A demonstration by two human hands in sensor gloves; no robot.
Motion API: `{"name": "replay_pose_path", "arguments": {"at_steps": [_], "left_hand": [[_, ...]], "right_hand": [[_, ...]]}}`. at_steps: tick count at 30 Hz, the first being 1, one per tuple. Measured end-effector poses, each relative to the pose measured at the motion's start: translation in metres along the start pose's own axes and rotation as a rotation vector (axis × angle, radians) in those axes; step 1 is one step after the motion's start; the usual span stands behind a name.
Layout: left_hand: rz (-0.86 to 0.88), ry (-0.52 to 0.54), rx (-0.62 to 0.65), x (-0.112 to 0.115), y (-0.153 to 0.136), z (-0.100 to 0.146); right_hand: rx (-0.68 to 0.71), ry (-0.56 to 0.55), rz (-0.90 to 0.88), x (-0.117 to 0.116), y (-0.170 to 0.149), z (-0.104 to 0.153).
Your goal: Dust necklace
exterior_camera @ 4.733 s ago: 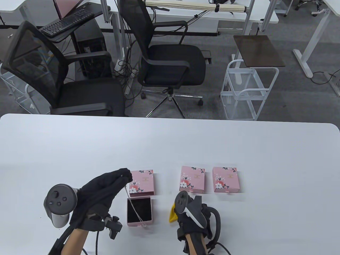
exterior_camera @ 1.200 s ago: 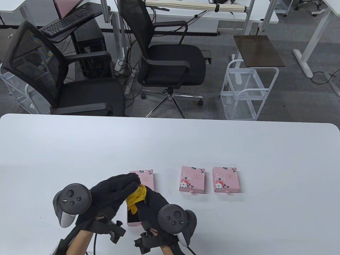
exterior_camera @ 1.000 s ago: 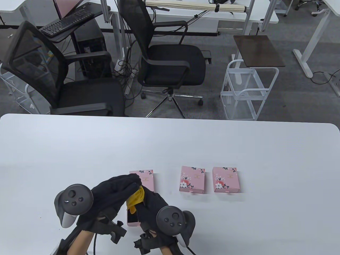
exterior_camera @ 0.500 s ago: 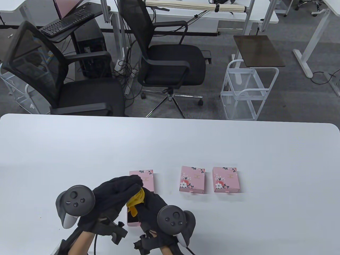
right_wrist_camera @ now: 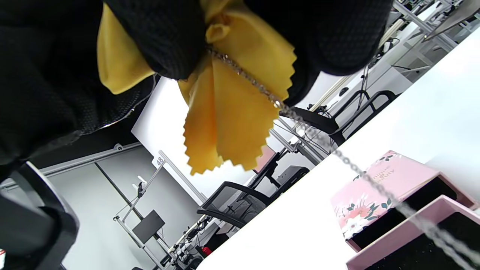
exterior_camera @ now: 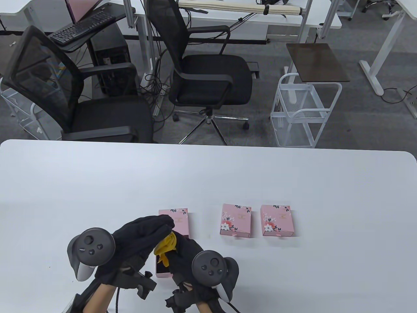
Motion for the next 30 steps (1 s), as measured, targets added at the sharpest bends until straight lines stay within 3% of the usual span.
{"name": "replay_pose_path", "arguments": {"at_steps": [30], "left_hand": [[0.088,0.108,0.049,-0.016,0.008,0.005]], "right_hand": [[-0.004,0.041,0.117,-0.014,-0.003,0.003]]}}
Point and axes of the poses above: the tracker on the back of each hand, its own y axis roughly to the thumb side, its own z axis roughly from the fingertips to the wrist, x = y × z, the point moved 1 cm from there along -z, roughly from the wrist to the fingertips, and after that the axes turned 10 degrees about z, right-handed, at the moved point
